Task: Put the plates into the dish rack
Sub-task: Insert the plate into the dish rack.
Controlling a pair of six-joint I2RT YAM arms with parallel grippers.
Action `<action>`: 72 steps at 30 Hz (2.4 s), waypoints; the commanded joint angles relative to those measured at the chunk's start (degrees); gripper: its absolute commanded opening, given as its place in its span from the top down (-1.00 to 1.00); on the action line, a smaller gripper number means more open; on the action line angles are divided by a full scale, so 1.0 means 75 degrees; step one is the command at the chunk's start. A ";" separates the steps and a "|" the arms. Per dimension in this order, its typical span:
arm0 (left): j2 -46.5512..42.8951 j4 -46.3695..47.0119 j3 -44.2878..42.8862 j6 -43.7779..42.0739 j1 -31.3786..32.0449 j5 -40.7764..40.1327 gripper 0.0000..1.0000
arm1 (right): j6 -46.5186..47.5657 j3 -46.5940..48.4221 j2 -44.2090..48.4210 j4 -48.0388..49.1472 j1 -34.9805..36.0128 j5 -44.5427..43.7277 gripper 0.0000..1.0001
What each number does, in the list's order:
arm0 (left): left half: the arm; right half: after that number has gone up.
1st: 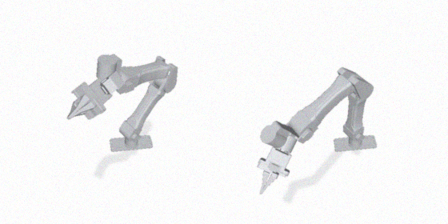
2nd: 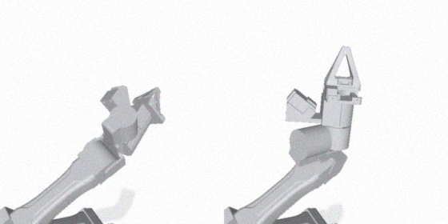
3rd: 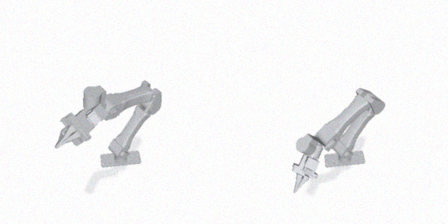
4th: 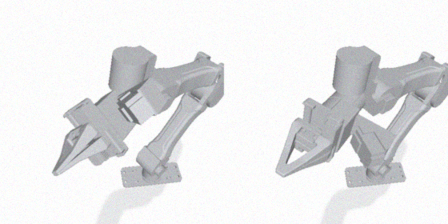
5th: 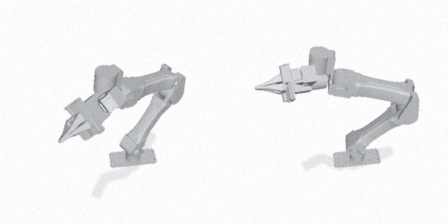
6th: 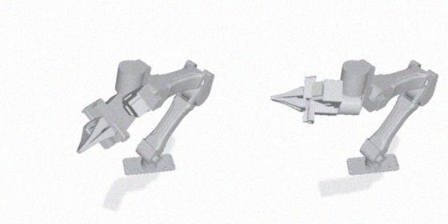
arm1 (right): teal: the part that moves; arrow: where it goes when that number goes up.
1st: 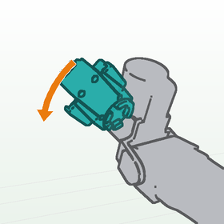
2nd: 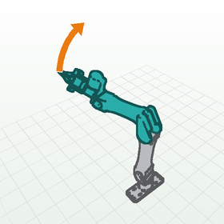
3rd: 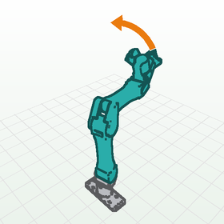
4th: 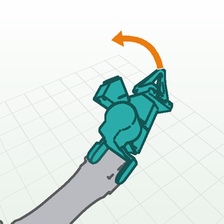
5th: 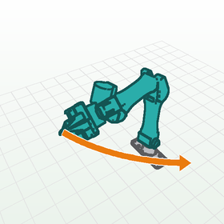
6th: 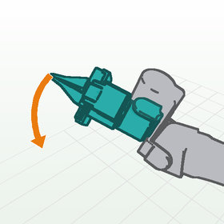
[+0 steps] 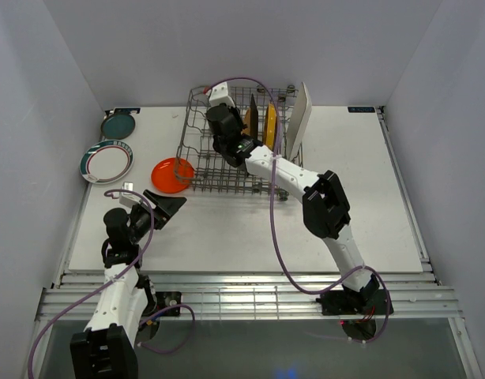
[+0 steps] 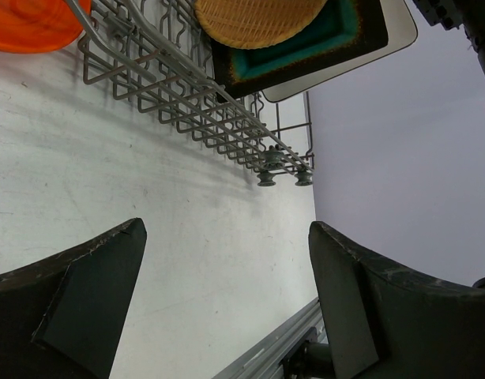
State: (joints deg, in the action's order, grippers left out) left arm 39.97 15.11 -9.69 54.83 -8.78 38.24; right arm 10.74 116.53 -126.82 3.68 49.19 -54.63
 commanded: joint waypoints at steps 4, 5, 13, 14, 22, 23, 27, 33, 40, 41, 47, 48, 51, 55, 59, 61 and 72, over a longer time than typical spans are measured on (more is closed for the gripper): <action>-0.0008 0.0153 0.0015 -0.0103 -0.0014 0.0116 -0.88 | 0.0876 0.0810 -0.0468 0.1488 -0.0019 -0.0684 0.84; -0.0020 0.0153 0.0027 -0.0115 -0.0014 0.0116 -0.88 | 0.0888 0.0868 -0.0515 0.1501 -0.0031 -0.0661 0.85; 0.0015 0.0200 0.0062 -0.0104 -0.0014 0.0151 -0.88 | 0.0806 0.1302 -0.1043 0.1548 -0.0183 -0.0532 0.85; 0.0003 0.0211 0.0074 -0.0103 -0.0014 0.0163 -0.88 | 0.0783 0.1302 -0.1066 0.1548 -0.0195 -0.0509 0.84; -0.0043 0.0282 0.0121 -0.0068 -0.0014 0.0257 -0.88 | 0.0654 0.1174 -0.1336 0.1747 -0.0277 -0.0497 0.84; -0.0044 0.0293 0.0132 -0.0057 -0.0014 0.0257 -0.88 | 0.0607 0.1174 -0.1359 0.1747 -0.0289 -0.0485 0.84; -0.0067 0.0305 0.0156 -0.0057 -0.0014 0.0280 -0.88 | 0.0291 0.1010 -0.1383 0.1712 -0.0324 -0.0369 0.84; -0.0055 0.0340 0.0167 -0.0057 -0.0014 0.0280 -0.88 | 0.0208 0.1068 -0.1465 0.1689 -0.0371 -0.0286 0.84; -0.0055 0.0364 0.0168 -0.0045 -0.0014 0.0327 -0.88 | -0.0096 0.0858 -0.1441 0.1571 -0.0394 -0.0169 0.84; -0.0055 0.0375 0.0179 -0.0045 -0.0014 0.0316 -0.88 | -0.0096 0.0846 -0.1488 0.1583 -0.0394 -0.0181 0.85; -0.0055 0.0399 0.0191 -0.0033 -0.0014 0.0327 -0.88 | -0.0131 0.0647 -0.1652 0.1759 -0.0394 -0.0251 0.84; -0.0055 0.0399 0.0191 -0.0033 -0.0014 0.0327 -0.88 | -0.0143 0.0577 -0.1641 0.1794 -0.0394 -0.0263 0.84; -0.0044 0.0410 0.0203 -0.0033 -0.0014 0.0327 -0.88 | -0.0319 0.0179 -0.1559 0.1888 -0.0394 -0.0274 0.84; -0.0032 0.0446 0.0203 -0.0021 -0.0014 0.0351 -0.88 | -0.0611 -0.0349 -0.1442 0.1947 -0.0383 -0.0263 0.84; -0.0032 0.0457 0.0203 -0.0010 -0.0014 0.0374 -0.88 | -0.0928 -0.0888 -0.1290 0.1935 -0.0301 -0.0216 0.84; -0.0032 0.0469 0.0203 -0.0010 -0.0014 0.0374 -0.88 | -0.1127 -0.1216 -0.1243 0.1958 -0.0231 -0.0204 0.84; -0.0044 0.0493 0.0203 0.0014 -0.0014 0.0444 -0.88 | -0.1807 -0.2002 -0.1324 0.1947 0.0016 0.0146 0.84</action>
State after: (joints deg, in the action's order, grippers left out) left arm 40.01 17.21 -8.80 54.98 -8.78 40.51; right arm 1.72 103.98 -134.61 25.32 48.64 -57.28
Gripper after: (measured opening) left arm 0.941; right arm 0.149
